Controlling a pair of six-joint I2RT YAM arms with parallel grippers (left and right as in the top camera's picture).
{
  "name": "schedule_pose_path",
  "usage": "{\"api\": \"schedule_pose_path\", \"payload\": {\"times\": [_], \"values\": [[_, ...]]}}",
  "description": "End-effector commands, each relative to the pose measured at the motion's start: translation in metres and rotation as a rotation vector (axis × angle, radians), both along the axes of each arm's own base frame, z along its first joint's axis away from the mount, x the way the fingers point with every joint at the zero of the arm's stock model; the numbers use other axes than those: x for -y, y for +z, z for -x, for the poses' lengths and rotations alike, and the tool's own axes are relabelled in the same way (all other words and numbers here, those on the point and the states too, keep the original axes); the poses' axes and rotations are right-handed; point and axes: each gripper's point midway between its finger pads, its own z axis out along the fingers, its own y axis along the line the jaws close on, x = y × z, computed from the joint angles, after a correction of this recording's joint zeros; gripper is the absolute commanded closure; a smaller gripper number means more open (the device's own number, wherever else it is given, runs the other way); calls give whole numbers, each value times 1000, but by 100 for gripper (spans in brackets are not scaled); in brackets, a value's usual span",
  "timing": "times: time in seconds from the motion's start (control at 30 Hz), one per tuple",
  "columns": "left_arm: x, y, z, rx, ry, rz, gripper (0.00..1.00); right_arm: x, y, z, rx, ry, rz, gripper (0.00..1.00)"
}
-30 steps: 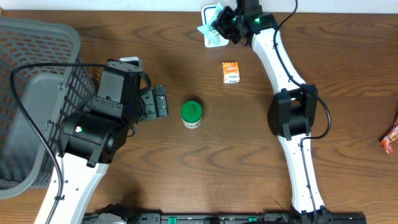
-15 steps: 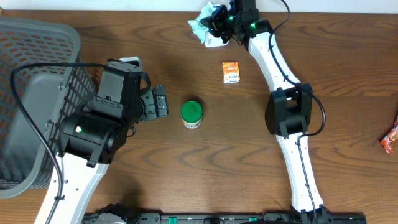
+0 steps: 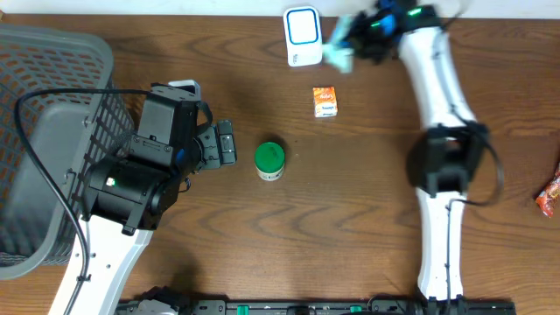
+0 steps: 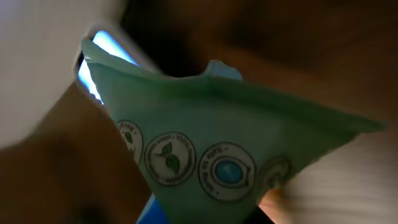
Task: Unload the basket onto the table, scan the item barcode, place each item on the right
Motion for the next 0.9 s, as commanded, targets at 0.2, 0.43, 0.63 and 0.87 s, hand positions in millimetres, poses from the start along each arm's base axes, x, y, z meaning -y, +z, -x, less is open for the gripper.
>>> {"api": "schedule_pose_path", "payload": {"times": [0.2, 0.43, 0.63, 0.87], "values": [[-3, 2, -2, 6, 6, -14, 2, 278, 81, 92, -130, -212, 819, 99], [-3, 2, -2, 6, 6, -15, 2, 392, 1, 155, -448, -303, 758, 99], [-3, 2, -2, 6, 6, -14, 2, 441, -77, 198, -630, -342, 627, 89], [-3, 2, -2, 6, 6, -15, 2, 461, -67, 216, -619, -391, 592, 1]]}}
